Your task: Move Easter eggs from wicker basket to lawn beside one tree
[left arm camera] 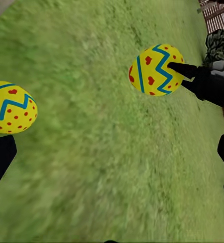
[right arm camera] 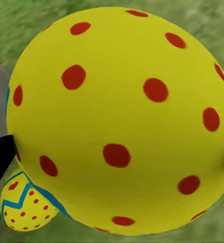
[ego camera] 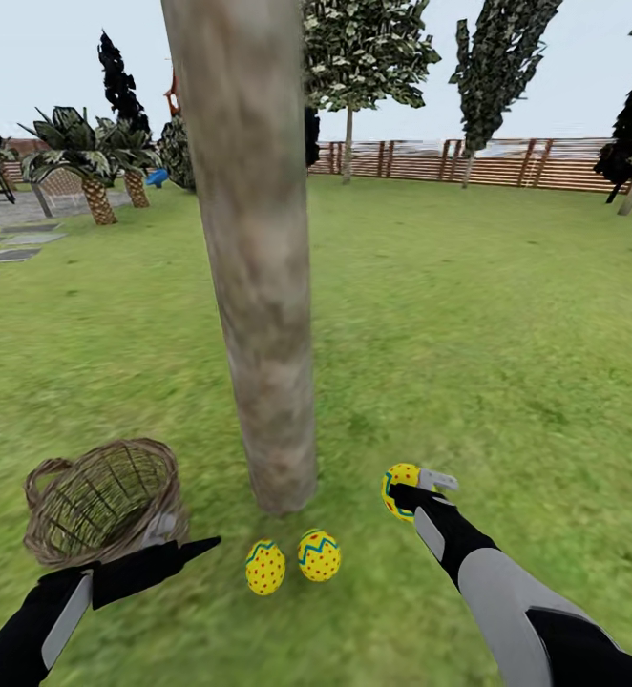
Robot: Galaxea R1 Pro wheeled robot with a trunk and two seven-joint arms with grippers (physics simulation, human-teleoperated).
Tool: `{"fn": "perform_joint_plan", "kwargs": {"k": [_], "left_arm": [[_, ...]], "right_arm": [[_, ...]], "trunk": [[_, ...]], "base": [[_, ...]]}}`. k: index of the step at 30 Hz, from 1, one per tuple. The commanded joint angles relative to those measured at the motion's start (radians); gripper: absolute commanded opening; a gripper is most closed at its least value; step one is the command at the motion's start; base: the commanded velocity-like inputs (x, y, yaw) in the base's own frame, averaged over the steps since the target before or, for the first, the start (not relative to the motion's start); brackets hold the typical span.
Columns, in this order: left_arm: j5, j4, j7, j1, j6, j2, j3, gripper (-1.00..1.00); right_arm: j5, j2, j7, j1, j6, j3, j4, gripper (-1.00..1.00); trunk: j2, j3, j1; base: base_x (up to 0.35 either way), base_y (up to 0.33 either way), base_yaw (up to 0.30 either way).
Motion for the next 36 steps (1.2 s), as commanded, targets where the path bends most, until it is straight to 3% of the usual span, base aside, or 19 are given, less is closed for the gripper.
{"fn": "perform_joint_plan", "kwargs": {"k": [1, 7, 10, 16, 18, 19, 22, 24, 26, 29, 32, 36], "left_arm": [[0.004, 0.0, -0.001, -0.001, 0.008, 0.0, 0.0, 1.0], [0.004, 0.0, -0.001, -0.001, 0.008, 0.0, 0.0, 1.0], [0.004, 0.001, -0.002, -0.001, 0.008, 0.0, 0.0, 1.0], [0.007, 0.041, -0.003, -0.001, 0.007, 0.002, 0.005, 1.0], [0.008, 0.041, -0.004, -0.001, 0.007, 0.002, 0.005, 1.0], [0.009, 0.041, -0.004, -0.001, 0.007, 0.002, 0.005, 1.0], [0.009, 0.041, -0.006, -0.001, 0.007, 0.002, 0.005, 1.0], [0.011, 0.04, -0.012, -0.001, 0.008, 0.003, 0.005, 1.0], [0.013, 0.038, -0.016, -0.001, 0.008, 0.008, 0.006, 1.0], [0.013, 0.037, -0.022, -0.001, 0.009, 0.009, 0.016, 1.0], [0.013, 0.038, -0.023, -0.001, 0.01, 0.009, 0.04, 1.0], [0.013, 0.037, -0.023, -0.001, 0.01, 0.009, 0.042, 1.0]], "right_arm": [[-0.006, 0.0, -0.003, 0.0, 0.006, 0.001, -0.003, -1.0], [-0.006, 0.003, -0.003, 0.0, 0.006, 0.002, -0.003, -1.0], [-0.006, 0.005, -0.003, 0.0, 0.006, 0.029, -0.003, -1.0], [-0.007, 0.006, -0.002, 0.0, 0.006, 0.04, -0.001, -1.0], [-0.008, 0.006, -0.002, 0.0, 0.005, 0.087, 0.012, -1.0], [-0.009, 0.006, -0.002, 0.0, 0.003, 0.133, 0.016, -1.0], [-0.008, 0.016, -0.002, 0.0, -0.004, 0.196, 0.022, -1.0], [-0.006, 0.02, -0.003, 0.0, -0.005, 0.284, 0.024, -1.0], [-0.008, 0.02, -0.014, 0.0, 0.0, 0.33, 0.025, -1.0], [-0.013, 0.036, -0.106, -0.001, 0.007, 0.343, 0.026, -1.0], [-0.014, 0.046, -0.122, 0.0, 0.009, 0.344, 0.035, -1.0], [-0.012, 0.046, -0.116, -0.003, 0.004, 0.345, 0.036, -1.0]], "trunk": [[0.0, -0.001, 0.0], [0.0, 0.0, 0.0], [0.0, 0.001, 0.0], [0.0, 0.001, 0.0], [0.0, 0.001, 0.0], [0.0, 0.001, 0.0], [0.0, 0.001, 0.0], [-0.014, -0.005, 0.008], [-0.028, -0.012, 0.016], [-0.049, -0.021, 0.027], [-0.07, -0.03, 0.039], [-0.098, -0.043, 0.054]], "base": [[0.241, -0.213, 0.132], [0.218, -0.178, 0.132], [0.177, -0.159, 0.126], [0.041, -0.038, 0.007], [0.0, 0.0, 0.0], [0.0, 0.0, 0.0], [0.0, 0.0, 0.0], [0.0, 0.0, 0.0], [0.0, 0.0, 0.0], [0.0, 0.0, 0.0], [0.0, 0.0, 0.0], [0.0, 0.0, 0.0]]}}
